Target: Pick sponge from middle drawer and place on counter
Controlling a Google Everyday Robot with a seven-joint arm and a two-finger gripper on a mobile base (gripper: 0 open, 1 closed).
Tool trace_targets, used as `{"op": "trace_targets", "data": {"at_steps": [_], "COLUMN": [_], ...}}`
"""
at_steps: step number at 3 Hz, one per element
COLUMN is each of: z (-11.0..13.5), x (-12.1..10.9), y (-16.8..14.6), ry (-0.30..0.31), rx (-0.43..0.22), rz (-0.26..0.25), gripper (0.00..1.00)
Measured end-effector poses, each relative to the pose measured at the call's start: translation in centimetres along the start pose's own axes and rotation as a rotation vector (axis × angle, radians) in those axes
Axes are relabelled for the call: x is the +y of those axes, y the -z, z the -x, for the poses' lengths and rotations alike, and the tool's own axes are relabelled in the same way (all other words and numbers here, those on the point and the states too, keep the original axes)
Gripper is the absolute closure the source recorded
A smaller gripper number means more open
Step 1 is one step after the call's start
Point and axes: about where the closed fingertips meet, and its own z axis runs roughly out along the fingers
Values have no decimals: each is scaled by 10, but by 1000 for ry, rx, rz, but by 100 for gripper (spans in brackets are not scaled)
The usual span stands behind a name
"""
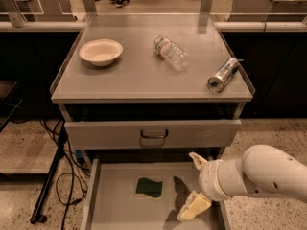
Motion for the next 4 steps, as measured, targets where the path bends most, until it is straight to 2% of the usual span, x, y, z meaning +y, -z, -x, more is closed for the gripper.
{"op": "trace_targets", "data": {"at_steps": [1,2,3,4], "z": [-20,-20,-26,-35], "x": [-12,-12,-12,-13], "y": [-40,-40,-70,-125], "ry": [-35,-35,-34,-23], "rx": [-19,-19,-22,-11], "rz": [15,15,33,66], "gripper": [0,0,0,0]}}
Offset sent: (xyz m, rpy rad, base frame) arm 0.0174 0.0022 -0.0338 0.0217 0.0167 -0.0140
